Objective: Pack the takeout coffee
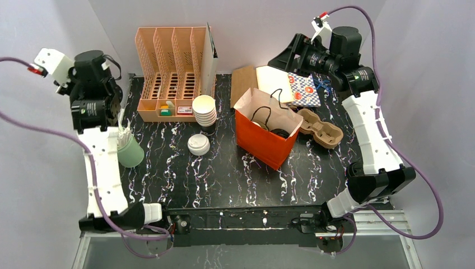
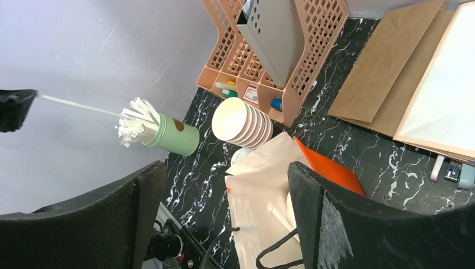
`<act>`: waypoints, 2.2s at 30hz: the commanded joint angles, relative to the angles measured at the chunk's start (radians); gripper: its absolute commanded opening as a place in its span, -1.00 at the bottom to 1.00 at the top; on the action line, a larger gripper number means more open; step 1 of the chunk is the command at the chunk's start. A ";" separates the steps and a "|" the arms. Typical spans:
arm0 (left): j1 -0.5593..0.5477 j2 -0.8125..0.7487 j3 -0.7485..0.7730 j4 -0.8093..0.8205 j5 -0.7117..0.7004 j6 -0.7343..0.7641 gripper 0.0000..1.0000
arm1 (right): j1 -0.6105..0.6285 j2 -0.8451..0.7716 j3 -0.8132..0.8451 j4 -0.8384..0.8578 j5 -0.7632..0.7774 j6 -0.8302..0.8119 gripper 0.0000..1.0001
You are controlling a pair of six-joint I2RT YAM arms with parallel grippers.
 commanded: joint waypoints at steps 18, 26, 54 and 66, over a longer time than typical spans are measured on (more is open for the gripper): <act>-0.164 0.102 0.016 0.559 1.191 -0.477 -1.00 | 0.005 -0.233 -0.178 0.166 0.131 0.003 0.82; -0.478 0.277 0.192 0.558 1.205 -0.424 -1.00 | 0.004 -0.263 -0.228 0.216 0.178 -0.023 0.83; -0.718 0.230 0.100 0.591 1.324 -0.292 -1.00 | 0.004 -0.346 -0.351 0.272 0.320 -0.079 0.85; -0.776 0.202 -0.004 0.590 1.310 -0.324 -1.00 | 0.003 -0.363 -0.356 0.266 0.341 -0.079 0.85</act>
